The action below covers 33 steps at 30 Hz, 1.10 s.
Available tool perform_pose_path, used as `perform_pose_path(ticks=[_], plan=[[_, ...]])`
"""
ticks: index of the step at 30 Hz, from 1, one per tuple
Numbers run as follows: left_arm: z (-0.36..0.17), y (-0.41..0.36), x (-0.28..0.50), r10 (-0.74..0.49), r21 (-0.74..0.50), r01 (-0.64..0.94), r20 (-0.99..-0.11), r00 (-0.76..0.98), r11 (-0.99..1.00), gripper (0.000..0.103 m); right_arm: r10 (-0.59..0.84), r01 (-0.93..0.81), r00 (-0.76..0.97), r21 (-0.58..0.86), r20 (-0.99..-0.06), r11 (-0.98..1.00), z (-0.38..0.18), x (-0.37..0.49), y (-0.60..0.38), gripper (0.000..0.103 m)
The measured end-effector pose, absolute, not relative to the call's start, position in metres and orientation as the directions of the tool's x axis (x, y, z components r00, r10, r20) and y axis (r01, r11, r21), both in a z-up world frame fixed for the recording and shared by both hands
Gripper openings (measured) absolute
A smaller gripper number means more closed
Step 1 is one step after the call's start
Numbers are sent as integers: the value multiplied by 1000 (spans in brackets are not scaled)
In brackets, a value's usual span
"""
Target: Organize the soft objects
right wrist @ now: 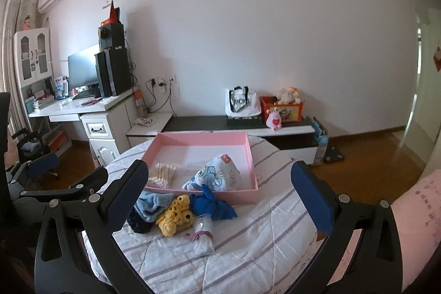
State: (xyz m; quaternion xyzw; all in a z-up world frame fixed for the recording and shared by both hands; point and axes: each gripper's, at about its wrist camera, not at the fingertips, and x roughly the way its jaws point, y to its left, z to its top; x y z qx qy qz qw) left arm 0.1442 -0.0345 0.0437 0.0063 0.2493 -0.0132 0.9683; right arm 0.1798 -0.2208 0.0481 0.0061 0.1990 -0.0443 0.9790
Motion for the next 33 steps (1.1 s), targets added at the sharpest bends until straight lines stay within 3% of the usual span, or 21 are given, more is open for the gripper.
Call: perform_pose_path(ticks=[18, 26, 33], plan=[[58, -34, 10, 5, 8, -3, -298, 954, 1000, 103, -80, 74, 968, -37, -239, 997, 81, 112, -202, 103], [52, -39, -8, 4, 6, -2, -255, 967, 1000, 103, -102, 95, 978, -48, -183, 994, 90, 93, -201, 103], [47, -41, -10, 6, -1, -7, -259, 966, 1000, 103, -98, 91, 977, -48, -188, 995, 91, 91, -201, 103]])
